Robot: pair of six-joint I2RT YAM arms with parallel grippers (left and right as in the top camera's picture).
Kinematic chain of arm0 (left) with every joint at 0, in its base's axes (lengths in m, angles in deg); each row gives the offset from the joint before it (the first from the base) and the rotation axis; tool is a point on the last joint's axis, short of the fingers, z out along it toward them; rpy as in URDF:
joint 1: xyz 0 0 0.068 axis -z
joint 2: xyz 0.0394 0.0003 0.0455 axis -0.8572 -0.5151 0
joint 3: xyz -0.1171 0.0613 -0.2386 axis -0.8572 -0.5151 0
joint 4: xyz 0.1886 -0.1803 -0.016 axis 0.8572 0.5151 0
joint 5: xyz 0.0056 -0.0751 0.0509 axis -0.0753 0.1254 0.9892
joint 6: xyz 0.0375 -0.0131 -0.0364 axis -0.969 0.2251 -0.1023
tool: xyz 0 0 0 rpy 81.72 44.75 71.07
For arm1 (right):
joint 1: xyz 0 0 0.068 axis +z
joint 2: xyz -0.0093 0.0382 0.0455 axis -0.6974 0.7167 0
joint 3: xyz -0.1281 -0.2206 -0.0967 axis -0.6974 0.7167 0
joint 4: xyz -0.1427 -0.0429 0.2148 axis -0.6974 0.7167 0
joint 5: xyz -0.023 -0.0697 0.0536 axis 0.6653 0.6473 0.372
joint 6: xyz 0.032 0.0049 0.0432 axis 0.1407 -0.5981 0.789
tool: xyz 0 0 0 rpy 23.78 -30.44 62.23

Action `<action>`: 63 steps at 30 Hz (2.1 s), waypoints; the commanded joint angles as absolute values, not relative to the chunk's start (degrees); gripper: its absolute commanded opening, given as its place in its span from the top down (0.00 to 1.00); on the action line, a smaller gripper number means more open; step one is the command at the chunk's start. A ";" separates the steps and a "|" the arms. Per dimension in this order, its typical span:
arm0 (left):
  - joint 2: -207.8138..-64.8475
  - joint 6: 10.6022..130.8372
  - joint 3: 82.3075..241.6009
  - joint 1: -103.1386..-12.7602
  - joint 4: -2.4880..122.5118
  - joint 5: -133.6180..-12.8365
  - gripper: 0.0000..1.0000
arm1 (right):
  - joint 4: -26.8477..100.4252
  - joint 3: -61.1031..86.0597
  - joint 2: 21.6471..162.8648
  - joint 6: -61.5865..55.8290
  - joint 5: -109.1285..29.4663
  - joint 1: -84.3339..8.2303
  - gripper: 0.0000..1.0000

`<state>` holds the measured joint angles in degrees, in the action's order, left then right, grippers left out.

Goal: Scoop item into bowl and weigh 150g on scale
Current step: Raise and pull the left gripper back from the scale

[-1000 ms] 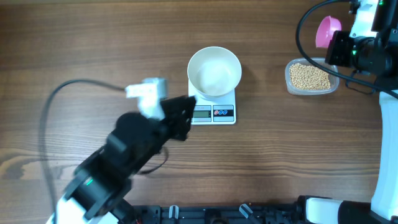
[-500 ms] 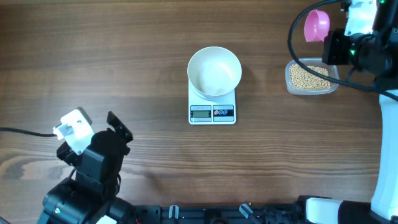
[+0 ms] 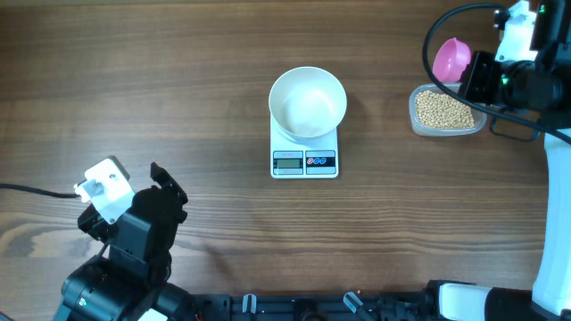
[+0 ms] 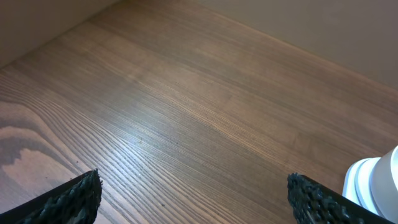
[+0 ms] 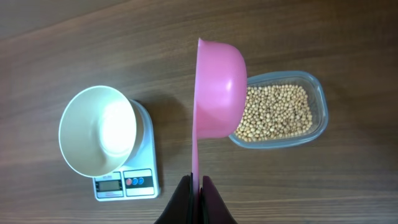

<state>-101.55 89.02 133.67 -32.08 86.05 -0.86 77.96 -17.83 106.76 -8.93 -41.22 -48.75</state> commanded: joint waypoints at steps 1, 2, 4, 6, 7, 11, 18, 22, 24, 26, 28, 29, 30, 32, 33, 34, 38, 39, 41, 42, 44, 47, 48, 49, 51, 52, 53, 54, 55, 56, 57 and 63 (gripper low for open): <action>-101.50 88.78 133.43 -32.43 86.12 0.47 0.00 | 77.85 -17.78 107.06 -5.85 -42.07 -48.58 0.96; -101.50 88.78 133.43 -32.43 86.12 0.47 0.00 | 77.85 -17.78 107.13 -5.83 -41.46 -48.58 0.96; -101.50 88.78 133.43 -32.43 86.12 0.47 0.00 | 77.69 -17.78 107.15 -5.83 -39.78 -48.58 0.96; -101.50 88.78 133.43 -32.43 86.12 0.47 0.00 | 77.56 -17.78 107.17 -5.98 -39.47 -48.58 0.96; -101.50 88.78 133.43 -32.43 86.12 0.47 0.00 | 77.58 -17.78 107.17 -6.31 -39.12 -48.58 0.96; -101.50 88.78 133.43 -32.43 86.12 0.47 0.00 | 77.58 -17.78 107.39 -6.35 -33.48 -48.58 0.96; -101.50 88.76 133.43 -32.43 86.12 0.47 0.00 | 65.98 -17.78 107.44 -15.40 -29.66 -50.08 0.96; -101.50 88.78 133.43 -32.43 86.12 0.47 0.00 | 61.48 -17.78 107.44 -19.88 -33.66 -51.05 0.96; -101.50 88.78 133.43 -32.43 86.12 0.47 0.00 | 62.00 -17.78 107.44 -19.73 -38.09 -51.05 0.96; -101.50 88.78 133.43 -32.43 86.12 0.47 0.00 | 63.01 -17.78 107.44 -19.58 -43.19 -51.05 0.96; -101.50 88.78 133.43 -32.43 86.12 0.47 0.00 | 63.42 -17.78 107.44 -17.74 -48.63 -51.05 0.96; -101.50 88.78 133.43 -32.43 86.12 0.47 0.00 | 63.20 -17.78 107.44 -15.25 -49.59 -51.05 0.96; -101.50 88.78 133.43 -32.43 86.12 0.47 0.00 | 63.18 -17.78 107.44 -12.19 -49.72 -51.05 0.96; -101.50 88.78 133.43 -32.43 86.12 0.47 0.00 | 63.22 -17.78 107.44 -11.80 -49.70 -51.05 0.96; -101.50 88.78 133.43 -32.43 86.12 0.47 0.00 | 62.85 -17.78 107.44 -11.82 -49.66 -51.05 0.96; -101.50 88.78 133.43 -32.43 86.12 0.47 0.00 | 62.18 -17.78 107.44 -11.75 -49.68 -51.05 0.96; -101.50 88.76 133.43 -32.43 86.12 0.47 0.00 | 55.86 -17.78 107.44 -12.61 -49.15 -51.05 0.96; -101.50 88.78 133.43 -32.43 86.12 0.47 0.00 | 54.77 -17.78 107.44 -12.98 -48.61 -51.05 0.95; -101.50 88.78 133.43 -32.43 86.12 0.47 0.00 | 54.20 -17.78 107.44 -12.71 -48.61 -51.05 0.96; -101.50 88.78 133.43 -32.43 86.12 0.47 0.00 | 53.98 -17.78 107.44 -10.68 -48.61 -51.05 0.96; -101.50 88.78 133.43 -32.43 86.12 0.47 0.00 | 53.41 -17.78 107.44 -8.67 -48.61 -51.05 0.96; -101.50 88.78 133.43 -32.43 86.12 0.47 0.00 | 54.24 -17.78 107.46 -8.65 -48.65 -50.98 0.96; -101.50 88.78 133.43 -32.43 86.12 0.47 0.00 | 54.81 -17.78 107.52 -8.65 -48.65 -50.83 0.96; -101.50 88.78 133.43 -32.43 86.12 0.47 0.00 | 55.07 -17.78 107.52 -8.65 -48.61 -50.83 0.96; -101.50 89.55 133.43 -32.43 83.58 -1.32 0.00 | 55.31 -17.78 107.52 -9.30 -48.58 -50.83 0.96; -101.50 89.88 133.43 -32.43 81.55 -6.94 0.00 | 55.53 -17.78 107.54 -9.37 -48.56 -50.83 0.96; -101.50 90.40 133.43 -32.43 80.39 -12.79 0.00 | 55.86 -17.78 107.54 -10.77 -48.58 -50.83 0.96; -101.55 90.47 133.41 -32.43 73.99 -13.67 0.00 | 55.90 -17.78 107.54 -12.36 -48.58 -50.83 0.96; -101.57 90.38 133.43 -32.45 70.56 -13.03 0.00 | 55.88 -17.78 107.54 -12.95 -48.15 -50.83 0.96; -101.83 90.25 133.41 -32.67 68.79 -10.32 0.00 | 55.90 -17.78 107.63 -14.20 -48.13 -50.83 0.96; -102.40 90.27 133.41 -33.00 68.57 -5.78 0.00 | 55.99 -17.78 107.94 -15.73 -47.78 -50.83 0.96; -109.13 92.61 133.43 -41.22 60.26 -1.34 0.00 | 56.49 -17.78 110.98 -15.12 -46.44 -50.83 0.96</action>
